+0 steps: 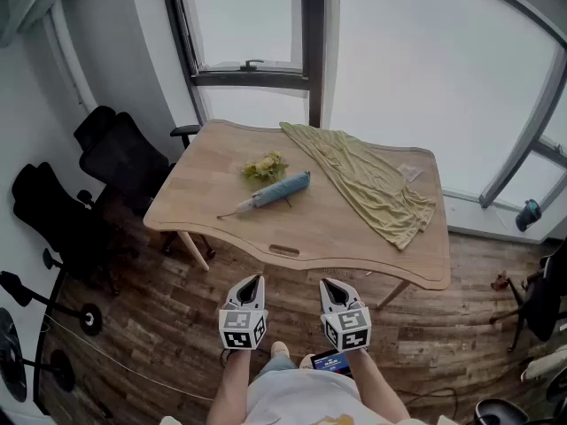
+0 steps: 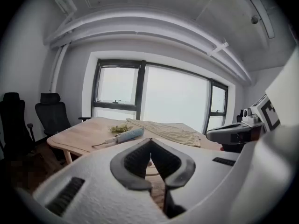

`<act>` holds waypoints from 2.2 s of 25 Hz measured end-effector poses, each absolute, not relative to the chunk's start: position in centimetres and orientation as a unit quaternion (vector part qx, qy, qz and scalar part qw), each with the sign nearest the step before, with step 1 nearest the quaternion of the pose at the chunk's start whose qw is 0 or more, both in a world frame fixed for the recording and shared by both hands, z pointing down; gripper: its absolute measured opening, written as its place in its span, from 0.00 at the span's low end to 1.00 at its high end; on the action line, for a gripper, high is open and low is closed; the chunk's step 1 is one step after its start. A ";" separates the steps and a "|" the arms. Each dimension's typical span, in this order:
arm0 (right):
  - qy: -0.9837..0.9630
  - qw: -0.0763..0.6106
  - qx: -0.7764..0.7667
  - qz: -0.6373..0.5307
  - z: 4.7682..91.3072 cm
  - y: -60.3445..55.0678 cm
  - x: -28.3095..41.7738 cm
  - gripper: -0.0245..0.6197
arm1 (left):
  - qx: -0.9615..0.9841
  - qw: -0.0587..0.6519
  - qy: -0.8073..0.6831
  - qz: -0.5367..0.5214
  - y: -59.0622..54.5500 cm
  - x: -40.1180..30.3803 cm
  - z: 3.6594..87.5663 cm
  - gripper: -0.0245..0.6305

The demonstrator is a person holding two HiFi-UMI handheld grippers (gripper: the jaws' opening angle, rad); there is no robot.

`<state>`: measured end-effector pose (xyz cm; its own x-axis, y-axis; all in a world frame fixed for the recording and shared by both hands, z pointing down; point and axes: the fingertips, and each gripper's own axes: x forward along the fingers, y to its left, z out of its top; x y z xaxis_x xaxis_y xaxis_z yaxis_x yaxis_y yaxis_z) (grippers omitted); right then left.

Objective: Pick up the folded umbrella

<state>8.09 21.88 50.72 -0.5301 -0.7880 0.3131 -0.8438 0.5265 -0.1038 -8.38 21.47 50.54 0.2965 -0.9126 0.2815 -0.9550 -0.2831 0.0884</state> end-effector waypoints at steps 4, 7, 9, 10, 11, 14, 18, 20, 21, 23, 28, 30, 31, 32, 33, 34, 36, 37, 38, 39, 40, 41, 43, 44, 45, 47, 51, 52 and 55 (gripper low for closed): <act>-0.870 0.117 0.465 0.116 50.5 22.6 7.9 0.05 | 0.792 0.123 -0.592 0.086 22.1 -8.7 50.6 0.07; -0.870 0.112 0.467 0.110 50.4 22.6 8.2 0.05 | 0.793 0.120 -0.591 0.084 22.1 -8.5 50.5 0.07; -0.869 0.107 0.472 0.104 50.3 22.4 8.5 0.05 | 0.795 0.117 -0.590 0.083 22.0 -8.4 50.5 0.07; -0.868 0.104 0.473 0.105 50.3 22.3 8.5 0.05 | 0.795 0.115 -0.590 0.082 21.9 -8.4 50.4 0.07; -0.868 0.099 0.474 0.110 50.3 22.2 8.5 0.05 | 0.796 0.114 -0.589 0.080 21.8 -8.4 50.4 0.07; -0.867 0.093 0.472 0.129 50.6 21.4 8.3 0.05 | 0.798 0.116 -0.586 0.076 21.3 -8.6 50.2 0.07; -0.869 0.101 0.465 0.133 51.7 19.6 7.6 0.05 | 0.797 0.126 -0.587 0.064 19.6 -9.3 50.7 0.07; -0.870 0.107 0.462 0.135 52.3 18.3 7.1 0.05 | 0.797 0.134 -0.586 0.056 18.3 -9.7 51.1 0.07; -0.870 0.110 0.461 0.137 52.6 17.5 6.9 0.05 | 0.798 0.136 -0.585 0.053 17.4 -9.9 51.2 0.07; -0.870 0.114 0.459 0.139 53.1 15.4 6.2 0.05 | 0.798 0.139 -0.584 0.053 15.4 -10.4 51.8 0.07; -0.875 0.126 0.446 0.141 54.2 8.4 4.0 0.05 | 0.799 0.140 -0.581 0.059 7.6 -11.8 52.6 0.07; -0.872 0.134 0.448 0.143 54.4 5.3 3.5 0.05 | 0.802 0.142 -0.576 0.064 4.2 -12.3 52.8 0.07; -0.871 0.137 0.450 0.146 54.4 3.7 3.2 0.05 | 0.805 0.143 -0.572 0.067 2.5 -12.5 52.8 0.07; -0.869 0.139 0.451 0.149 54.4 2.1 2.8 0.05 | 0.809 0.142 -0.566 0.072 0.8 -12.6 52.8 0.07; -0.869 0.141 0.450 0.152 54.4 0.6 2.3 0.05 | 0.813 0.140 -0.560 0.076 -0.8 -12.8 52.8 0.07; -0.868 0.143 0.450 0.153 54.5 -0.9 1.7 0.05 | 0.816 0.137 -0.555 0.079 -2.3 -13.0 52.8 0.07; -0.867 0.145 0.450 0.156 54.9 -3.6 0.6 0.05 | 0.820 0.136 -0.550 0.084 -5.2 -13.7 53.0 0.07; -0.866 0.146 0.451 0.158 55.1 -4.8 0.1 0.05 | 0.819 0.138 -0.550 0.087 -6.5 -14.2 53.3 0.07; -0.864 0.147 0.453 0.160 55.4 -5.9 -0.3 0.05 | 0.817 0.142 -0.552 0.089 -7.8 -14.7 53.6 0.07; -0.862 0.150 0.456 0.162 55.7 -7.0 -0.6 0.05 | 0.813 0.149 -0.555 0.091 -9.0 -15.3 54.0 0.07; -0.860 0.152 0.459 0.164 56.0 -7.9 -0.8 0.05 | 0.811 0.156 -0.556 0.090 -10.2 -15.8 54.4 0.07; -0.857 0.153 0.464 0.166 56.3 -8.8 -0.9 0.05 | 0.812 0.162 -0.553 0.087 -11.2 -16.2 54.6 0.07; -0.850 0.154 0.475 0.169 56.6 -10.4 -0.9 0.05 | 0.818 0.166 -0.544 0.084 -13.0 -16.7 55.0 0.07; -0.847 0.153 0.481 0.170 56.6 -11.0 -0.8 0.05 | 0.821 0.166 -0.539 0.084 -13.8 -16.8 55.1 0.07; -0.844 0.152 0.486 0.169 56.6 -11.6 -0.7 0.05 | 0.824 0.166 -0.535 0.084 -14.5 -16.9 55.1 0.07; -0.840 0.151 0.494 0.168 56.3 -12.4 -0.6 0.05 | 0.829 0.169 -0.527 0.082 -15.6 -16.7 55.1 0.07; -0.833 0.147 0.505 0.168 55.7 -13.4 0.0 0.05 | 0.837 0.176 -0.514 0.066 -17.0 -15.9 54.8 0.07; -0.832 0.147 0.507 0.170 55.7 -13.6 0.1 0.05 | 0.838 0.181 -0.511 0.061 -17.2 -15.7 54.8 0.07; -0.830 0.151 0.509 0.171 55.9 -14.0 0.3 0.05 | 0.840 0.195 -0.505 0.042 -17.6 -15.6 54.5 0.07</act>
<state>0.30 -14.03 55.94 -0.4362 -0.7933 0.4247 -0.8967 0.4229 -0.1311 -15.61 -17.57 54.52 0.4856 -0.8321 0.2681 -0.8651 -0.4134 0.2840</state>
